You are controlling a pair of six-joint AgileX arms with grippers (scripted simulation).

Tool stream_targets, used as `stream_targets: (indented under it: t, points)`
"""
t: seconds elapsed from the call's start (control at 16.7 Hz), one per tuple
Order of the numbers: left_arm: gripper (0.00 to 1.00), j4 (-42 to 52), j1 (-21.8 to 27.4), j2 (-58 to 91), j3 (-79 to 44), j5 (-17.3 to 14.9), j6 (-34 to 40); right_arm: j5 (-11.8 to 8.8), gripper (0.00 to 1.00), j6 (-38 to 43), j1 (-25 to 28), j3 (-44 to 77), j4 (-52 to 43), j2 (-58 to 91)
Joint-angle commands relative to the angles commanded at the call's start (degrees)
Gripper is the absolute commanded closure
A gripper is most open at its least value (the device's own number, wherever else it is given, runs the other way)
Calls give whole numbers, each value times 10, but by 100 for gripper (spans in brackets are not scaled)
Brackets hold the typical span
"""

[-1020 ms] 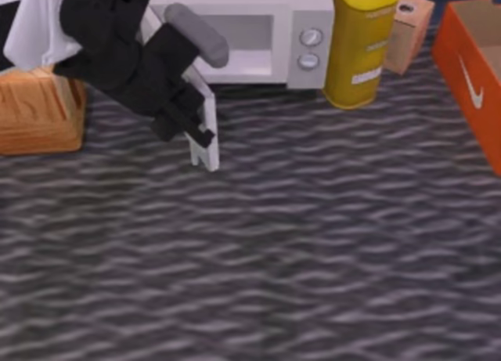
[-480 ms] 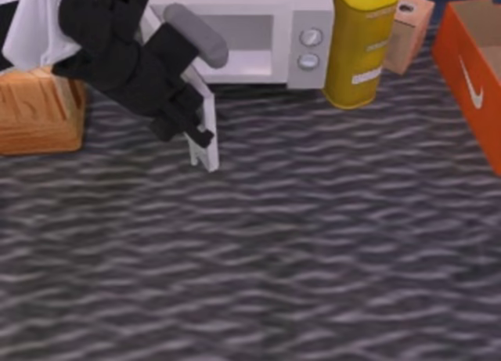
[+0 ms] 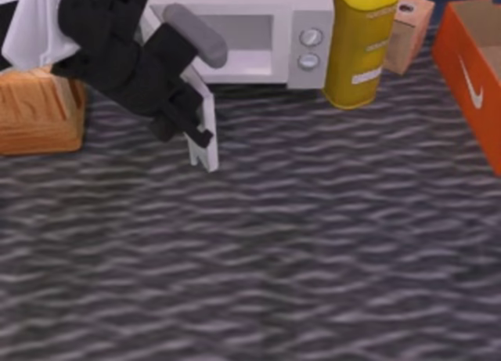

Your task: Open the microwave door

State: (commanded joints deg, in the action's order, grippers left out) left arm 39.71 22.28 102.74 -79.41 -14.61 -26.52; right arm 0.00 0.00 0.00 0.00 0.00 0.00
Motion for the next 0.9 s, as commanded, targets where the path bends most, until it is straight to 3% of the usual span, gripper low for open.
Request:
stream_targets:
  t: [0.48, 0.9]
  points:
    - [100, 3, -2, 2, 2, -6, -8, 0, 0, 0, 0, 0, 0, 0]
    - [100, 36, -43, -7, 5, -50, -112, 0, 0, 0, 0, 0, 0, 0]
